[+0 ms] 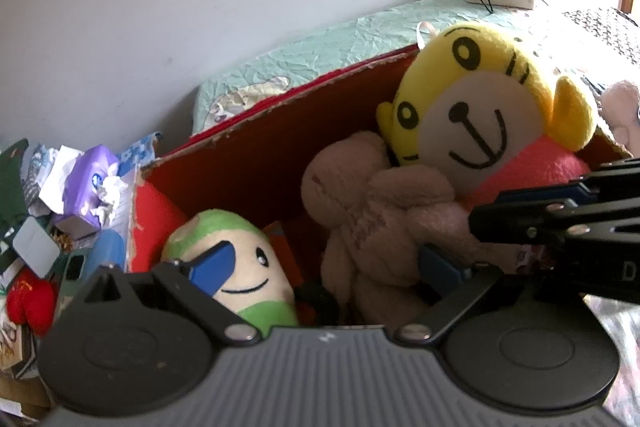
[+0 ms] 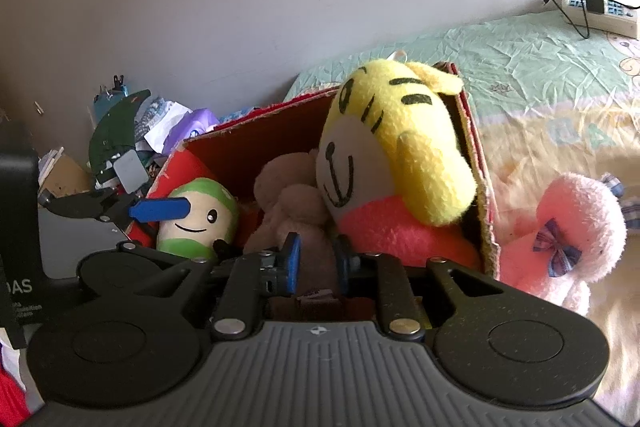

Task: Organize objects
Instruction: 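Open the right gripper and withdraw it from the box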

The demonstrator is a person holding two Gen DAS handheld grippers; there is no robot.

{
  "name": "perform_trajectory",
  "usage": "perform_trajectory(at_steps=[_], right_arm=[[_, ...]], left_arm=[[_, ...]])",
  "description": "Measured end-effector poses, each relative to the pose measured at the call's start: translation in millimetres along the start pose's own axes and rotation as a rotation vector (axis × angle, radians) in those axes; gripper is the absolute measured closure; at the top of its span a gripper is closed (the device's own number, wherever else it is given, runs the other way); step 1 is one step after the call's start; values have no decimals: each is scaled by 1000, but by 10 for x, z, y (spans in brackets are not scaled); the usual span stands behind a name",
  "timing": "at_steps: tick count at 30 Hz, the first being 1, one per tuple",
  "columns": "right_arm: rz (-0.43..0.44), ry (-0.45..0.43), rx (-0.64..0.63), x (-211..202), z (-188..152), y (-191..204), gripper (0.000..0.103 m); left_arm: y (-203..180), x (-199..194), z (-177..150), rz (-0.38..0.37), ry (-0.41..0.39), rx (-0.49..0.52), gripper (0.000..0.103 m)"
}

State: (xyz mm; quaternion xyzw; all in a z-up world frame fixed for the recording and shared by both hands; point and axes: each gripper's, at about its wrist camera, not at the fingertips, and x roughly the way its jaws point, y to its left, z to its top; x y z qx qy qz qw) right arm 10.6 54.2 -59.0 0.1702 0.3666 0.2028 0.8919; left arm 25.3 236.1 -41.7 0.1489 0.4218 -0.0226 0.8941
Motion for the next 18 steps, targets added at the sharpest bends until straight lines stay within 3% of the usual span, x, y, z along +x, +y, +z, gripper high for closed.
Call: perform_trajectory(at_steps=[10, 18], right_arm=[[48, -44, 14, -198, -57, 0, 79], [86, -61, -14, -354, -137, 36, 79]], left_arm=[[22, -159, -64, 8, 15, -84, 7], [-80, -353, -125, 61, -12, -95, 7]])
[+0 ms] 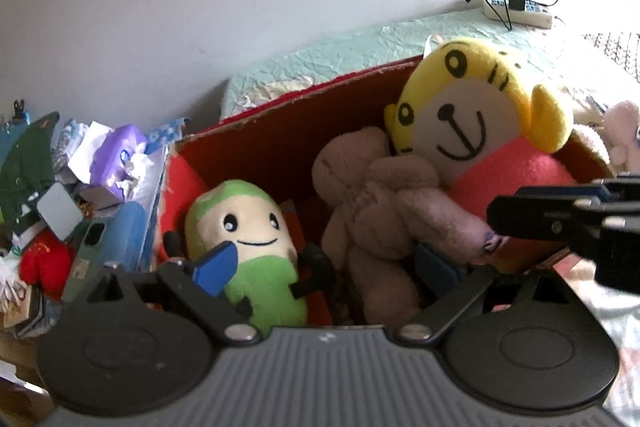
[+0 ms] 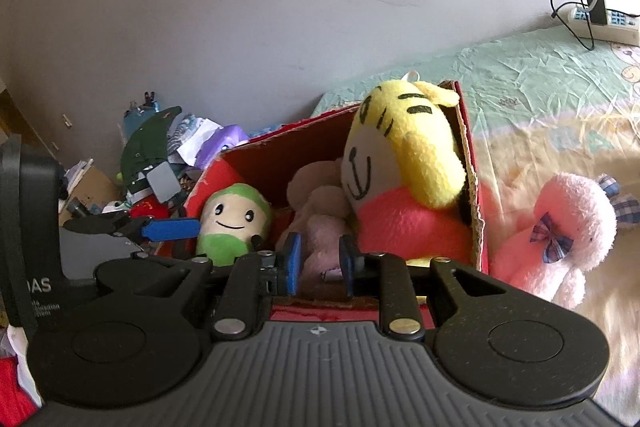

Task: Organize objects
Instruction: 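Open the right gripper and withdraw it from the box, then move the right gripper to the white bunny plush with plaid ears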

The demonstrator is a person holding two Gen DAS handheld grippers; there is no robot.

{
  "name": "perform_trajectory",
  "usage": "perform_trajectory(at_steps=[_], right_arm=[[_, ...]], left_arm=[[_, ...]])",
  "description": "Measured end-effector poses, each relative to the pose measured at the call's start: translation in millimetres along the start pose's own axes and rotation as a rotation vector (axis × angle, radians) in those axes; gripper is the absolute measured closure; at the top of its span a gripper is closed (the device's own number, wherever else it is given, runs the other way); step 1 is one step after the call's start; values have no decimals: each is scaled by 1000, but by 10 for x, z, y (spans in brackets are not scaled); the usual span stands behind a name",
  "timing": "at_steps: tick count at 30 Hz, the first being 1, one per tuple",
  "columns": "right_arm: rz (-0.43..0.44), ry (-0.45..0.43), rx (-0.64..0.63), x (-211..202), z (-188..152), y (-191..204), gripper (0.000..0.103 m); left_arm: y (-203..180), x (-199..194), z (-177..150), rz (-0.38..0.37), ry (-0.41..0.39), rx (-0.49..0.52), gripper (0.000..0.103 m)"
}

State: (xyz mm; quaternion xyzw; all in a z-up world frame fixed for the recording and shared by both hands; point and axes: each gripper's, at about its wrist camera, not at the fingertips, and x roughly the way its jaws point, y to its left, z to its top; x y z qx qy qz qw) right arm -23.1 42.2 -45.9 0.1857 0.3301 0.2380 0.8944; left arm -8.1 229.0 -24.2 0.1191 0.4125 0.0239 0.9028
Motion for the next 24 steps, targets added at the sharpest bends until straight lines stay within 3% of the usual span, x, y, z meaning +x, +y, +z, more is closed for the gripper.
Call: perform_trajectory(at_steps=[14, 24], right_arm=[[142, -8, -53, -302, -82, -107, 79], [226, 31, -85, -436, -103, -318, 79]], left_arm=[[-198, -432, -78, 57, -32, -62, 4], [-435, -526, -189, 51, 26, -115, 4]])
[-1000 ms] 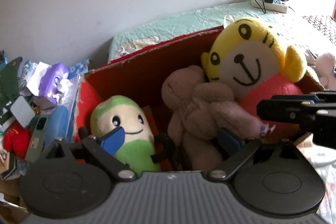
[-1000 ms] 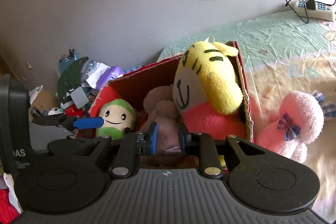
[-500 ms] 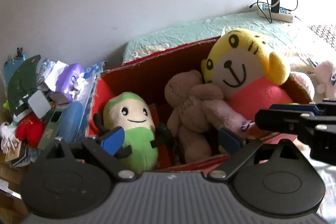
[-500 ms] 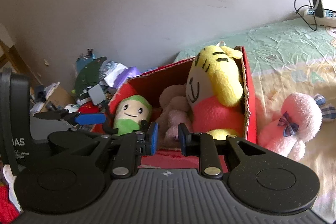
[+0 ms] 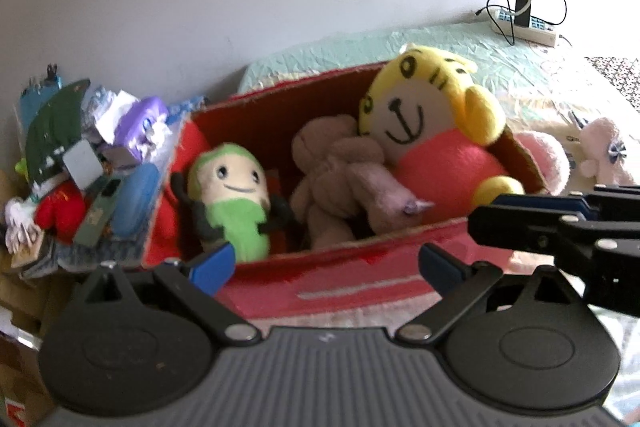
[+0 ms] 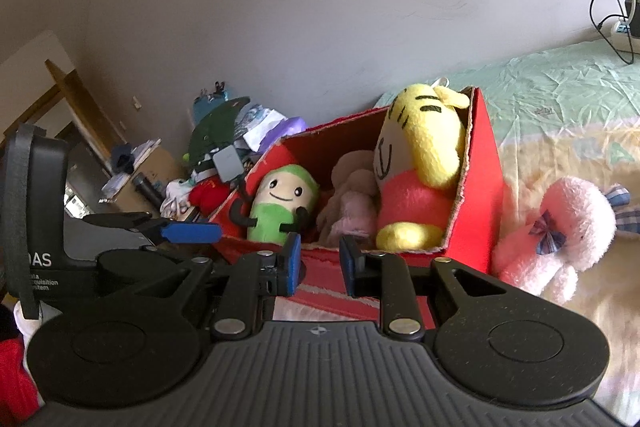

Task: Organize objects
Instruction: 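Move the right gripper to the white bunny plush with plaid ears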

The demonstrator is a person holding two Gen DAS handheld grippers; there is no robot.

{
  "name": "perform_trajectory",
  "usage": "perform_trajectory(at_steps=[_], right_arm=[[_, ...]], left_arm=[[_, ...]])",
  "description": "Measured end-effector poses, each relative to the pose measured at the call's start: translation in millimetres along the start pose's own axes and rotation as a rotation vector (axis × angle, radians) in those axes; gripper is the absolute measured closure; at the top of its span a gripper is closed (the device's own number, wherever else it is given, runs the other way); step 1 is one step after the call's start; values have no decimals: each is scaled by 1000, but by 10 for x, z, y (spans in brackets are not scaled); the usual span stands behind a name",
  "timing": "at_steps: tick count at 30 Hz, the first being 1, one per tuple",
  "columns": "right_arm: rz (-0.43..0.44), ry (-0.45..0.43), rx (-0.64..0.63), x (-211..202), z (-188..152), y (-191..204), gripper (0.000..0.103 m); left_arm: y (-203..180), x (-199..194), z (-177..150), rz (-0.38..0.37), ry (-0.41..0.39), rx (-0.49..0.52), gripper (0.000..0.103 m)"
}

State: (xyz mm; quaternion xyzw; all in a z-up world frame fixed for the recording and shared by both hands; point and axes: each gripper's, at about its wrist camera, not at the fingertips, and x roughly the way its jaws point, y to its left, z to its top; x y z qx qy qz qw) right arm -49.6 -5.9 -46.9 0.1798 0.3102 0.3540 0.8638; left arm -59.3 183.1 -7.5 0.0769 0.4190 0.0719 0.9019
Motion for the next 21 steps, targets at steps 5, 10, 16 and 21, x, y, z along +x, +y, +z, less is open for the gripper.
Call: perform_trajectory(at_steps=[5, 10, 16, 21], right_arm=[[28, 43, -8, -80, -21, -134, 78], [22, 102, -3, -138, -85, -313, 78], [-7, 139, 37, -283, -163, -582, 78], [-43, 161, 64, -454, -239, -824, 78]], left_arm=[[-171, 23, -68, -13, 58, -18, 4], [-414, 82, -146, -33, 115, -21, 4], [-793, 163, -200, -63, 169, -2, 4], [-1103, 233, -196, -93, 197, 17, 4]])
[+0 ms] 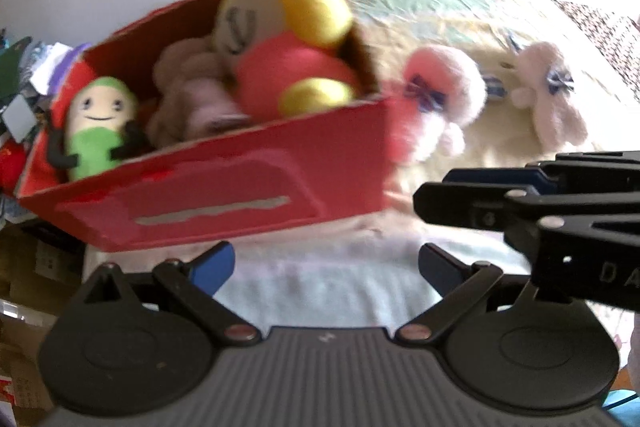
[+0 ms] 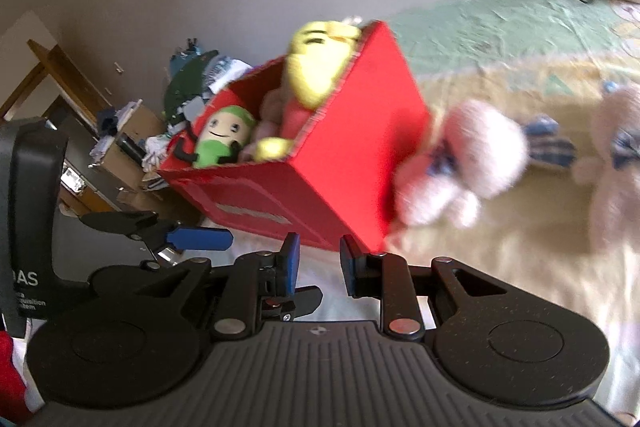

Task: Organize objects
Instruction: 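Move the right gripper to the white bunny plush with plaid ears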

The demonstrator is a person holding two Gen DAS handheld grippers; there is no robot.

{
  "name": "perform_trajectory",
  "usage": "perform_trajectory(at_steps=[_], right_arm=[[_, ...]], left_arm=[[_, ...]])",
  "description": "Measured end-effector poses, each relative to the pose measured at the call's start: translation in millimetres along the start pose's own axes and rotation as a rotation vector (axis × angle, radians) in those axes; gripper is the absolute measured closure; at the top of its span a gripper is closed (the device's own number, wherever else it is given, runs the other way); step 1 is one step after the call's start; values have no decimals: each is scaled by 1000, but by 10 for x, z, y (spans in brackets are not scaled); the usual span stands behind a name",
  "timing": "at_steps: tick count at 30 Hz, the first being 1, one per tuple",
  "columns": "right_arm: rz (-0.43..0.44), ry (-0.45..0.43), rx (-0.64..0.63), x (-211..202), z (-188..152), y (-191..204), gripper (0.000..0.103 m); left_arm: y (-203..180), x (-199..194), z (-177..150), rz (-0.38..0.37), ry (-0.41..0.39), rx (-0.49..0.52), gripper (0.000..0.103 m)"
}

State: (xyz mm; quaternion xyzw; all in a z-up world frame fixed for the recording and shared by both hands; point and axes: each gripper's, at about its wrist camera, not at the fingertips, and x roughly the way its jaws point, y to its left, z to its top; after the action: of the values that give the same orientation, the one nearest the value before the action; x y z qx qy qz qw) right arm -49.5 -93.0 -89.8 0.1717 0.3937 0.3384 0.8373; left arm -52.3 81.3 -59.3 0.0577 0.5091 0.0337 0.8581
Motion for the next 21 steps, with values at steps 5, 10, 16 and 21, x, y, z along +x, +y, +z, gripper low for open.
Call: perform_trajectory(at_steps=[5, 10, 16, 21], right_arm=[[-39, -3, 41, -185, -63, -247, 78], [-81, -17, 78, -368, -124, -455, 78], [-125, -44, 121, -587, -167, -685, 77], [-164, -66, 164, -715, -195, -878, 72]], left_arm=[[-340, 77, 42, -37, 18, 34, 4], [-677, 129, 102, -64, 22, 82, 4], [-1017, 175, 184, -94, 23, 137, 4], [-1238, 231, 262, -121, 24, 172, 4]])
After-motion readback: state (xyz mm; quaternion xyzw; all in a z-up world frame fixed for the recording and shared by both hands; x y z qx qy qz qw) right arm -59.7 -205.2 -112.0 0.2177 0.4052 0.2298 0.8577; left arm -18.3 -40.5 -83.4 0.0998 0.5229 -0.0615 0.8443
